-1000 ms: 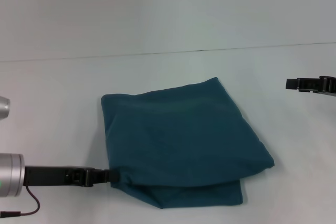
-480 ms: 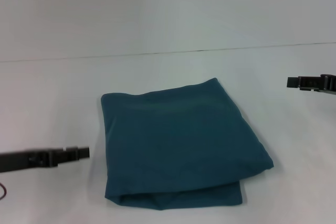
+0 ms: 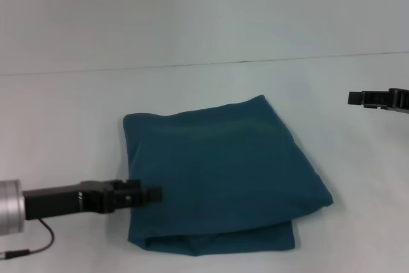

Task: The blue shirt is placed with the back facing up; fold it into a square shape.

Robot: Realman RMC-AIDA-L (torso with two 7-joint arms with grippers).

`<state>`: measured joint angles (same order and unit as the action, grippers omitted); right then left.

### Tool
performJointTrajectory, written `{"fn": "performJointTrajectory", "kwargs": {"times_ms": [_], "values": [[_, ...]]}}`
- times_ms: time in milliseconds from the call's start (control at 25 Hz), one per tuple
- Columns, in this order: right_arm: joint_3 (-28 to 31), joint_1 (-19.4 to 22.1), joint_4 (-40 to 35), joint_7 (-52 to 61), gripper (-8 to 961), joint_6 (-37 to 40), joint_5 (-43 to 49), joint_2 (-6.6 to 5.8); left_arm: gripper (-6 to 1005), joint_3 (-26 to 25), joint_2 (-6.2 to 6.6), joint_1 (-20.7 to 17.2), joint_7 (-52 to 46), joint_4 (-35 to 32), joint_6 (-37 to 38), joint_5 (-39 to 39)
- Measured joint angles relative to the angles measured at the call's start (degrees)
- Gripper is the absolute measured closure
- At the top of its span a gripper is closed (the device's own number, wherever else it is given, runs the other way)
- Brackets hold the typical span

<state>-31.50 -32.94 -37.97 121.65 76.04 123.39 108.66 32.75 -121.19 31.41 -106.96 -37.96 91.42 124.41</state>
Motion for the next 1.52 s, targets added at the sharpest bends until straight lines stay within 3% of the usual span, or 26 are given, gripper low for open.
{"fn": "performJointTrajectory", "kwargs": {"times_ms": [320, 520, 760, 1000, 1120, 1320, 1400, 1520], "values": [[-0.1, -0.2, 0.0, 0.1, 344, 0.0, 0.0, 0.04, 121, 5.0, -1.02, -0.3, 0.2, 3.6, -8.2, 0.8], [-0.1, -0.3, 0.0, 0.5, 344, 0.0, 0.0, 0.04, 125, 5.5, -1.02, -0.6, -0.1, 4.2, -9.5, 1.9], [-0.1, -0.4, -0.1, 0.4, 340, 0.0, 0.0, 0.06, 124, 3.9, -0.09, -1.6, 0.6, -0.1, 1.1, -0.2], [-0.1, -0.1, 0.0, -3.1, 335, 0.1, -0.1, 0.56, 121, -6.4, 0.74, -3.5, 6.1, -2.4, 9.6, -3.5], [0.8, 0.8, 0.1, -7.4, 333, 1.3, -1.3, 1.31, 120, -10.3, 0.48, -5.1, 11.0, -1.3, 10.6, -8.0], [1.3, 3.3, 0.1, -16.0, 330, 6.3, -7.3, 2.74, 118, -11.2, 0.11, -6.5, 13.9, 0.8, 11.5, -12.3], [1.5, 4.5, 0.3, -19.9, 328, 7.6, -10.1, 3.71, 117, -11.2, -0.16, -6.6, 14.3, 1.1, 12.0, -12.9], [1.9, 6.6, 2.5, -29.6, 293, 10.2, -15.0, 6.16, 116, -11.2, -0.76, -6.9, 16.6, 1.1, 12.4, -13.2]]}}
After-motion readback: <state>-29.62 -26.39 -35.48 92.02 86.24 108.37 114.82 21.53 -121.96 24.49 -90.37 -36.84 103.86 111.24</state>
